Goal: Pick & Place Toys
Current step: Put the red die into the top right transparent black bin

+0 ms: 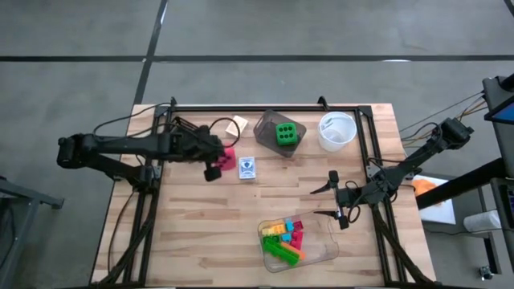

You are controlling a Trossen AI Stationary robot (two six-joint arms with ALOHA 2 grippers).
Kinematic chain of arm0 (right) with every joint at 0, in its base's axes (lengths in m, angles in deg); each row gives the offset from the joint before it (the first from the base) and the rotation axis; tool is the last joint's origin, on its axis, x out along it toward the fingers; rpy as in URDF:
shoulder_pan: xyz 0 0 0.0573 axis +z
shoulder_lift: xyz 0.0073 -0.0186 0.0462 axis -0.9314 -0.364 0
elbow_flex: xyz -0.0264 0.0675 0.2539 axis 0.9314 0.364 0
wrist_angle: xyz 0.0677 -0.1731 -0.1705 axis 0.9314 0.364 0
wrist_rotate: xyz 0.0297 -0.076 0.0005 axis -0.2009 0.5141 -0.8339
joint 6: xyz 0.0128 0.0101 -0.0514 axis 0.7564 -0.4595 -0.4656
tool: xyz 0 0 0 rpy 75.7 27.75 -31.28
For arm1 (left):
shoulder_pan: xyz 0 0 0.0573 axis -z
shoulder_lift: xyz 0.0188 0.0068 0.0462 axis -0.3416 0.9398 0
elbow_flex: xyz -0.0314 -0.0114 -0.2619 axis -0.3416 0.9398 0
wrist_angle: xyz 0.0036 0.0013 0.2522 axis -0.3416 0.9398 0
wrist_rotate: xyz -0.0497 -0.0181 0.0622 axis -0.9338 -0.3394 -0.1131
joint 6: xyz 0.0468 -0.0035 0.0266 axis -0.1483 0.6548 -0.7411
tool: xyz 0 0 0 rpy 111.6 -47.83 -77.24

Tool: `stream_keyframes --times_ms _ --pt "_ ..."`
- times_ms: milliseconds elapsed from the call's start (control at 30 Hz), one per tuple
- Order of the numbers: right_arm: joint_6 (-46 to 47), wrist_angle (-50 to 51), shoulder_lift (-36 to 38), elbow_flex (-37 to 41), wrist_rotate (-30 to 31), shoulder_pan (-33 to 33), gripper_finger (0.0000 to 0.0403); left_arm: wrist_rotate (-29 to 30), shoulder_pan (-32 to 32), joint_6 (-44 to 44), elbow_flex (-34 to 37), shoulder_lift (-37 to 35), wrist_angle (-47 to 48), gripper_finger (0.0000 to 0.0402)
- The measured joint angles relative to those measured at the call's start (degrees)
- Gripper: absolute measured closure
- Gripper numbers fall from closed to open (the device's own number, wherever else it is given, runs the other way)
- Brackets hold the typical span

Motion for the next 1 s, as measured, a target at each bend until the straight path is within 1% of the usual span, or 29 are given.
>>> stream_keyframes --times_ms 133,233,333,500,700,833,1000 --pt "0.0 -0.02 -0.01 0.0 0.0 -0.02 0.0102 0.3 0.05 -2.0 0.04 0.12 -6.72 0.0399" --pt "-0.01 -0.06 -0.01 0.0 0.0 -0.02 0.0102 2.01 -0.02 -4.38 0.04 0.33 -11.75 0.0399" --pt "0.0 -0.08 -0.01 0.0 0.0 0.01 0.0102 4.04 -0.33 -6.74 0.02 0.31 -18.38 0.0399" --pt "-0.02 -0.1 -0.01 0.01 0.0 0.0 0.0102 4.6 -2.35 -10.31 0.61 1.48 -30.43 0.0399" --pt "-0.02 -0.12 0.0 0.02 0.0 -0.02 0.0102 3.14 -6.38 -12.38 1.06 9.47 -42.35 0.04" --pt "-0.02 -0.12 0.0 0.02 0.0 -0.02 0.0102 0.41 -9.42 -13.84 0.29 15.92 -52.15 0.04" --pt "0.0 -0.1 0.02 0.02 0.02 0.01 0.0102 -1.48 -13.06 -13.35 -2.11 23.5 -55.45 0.04"
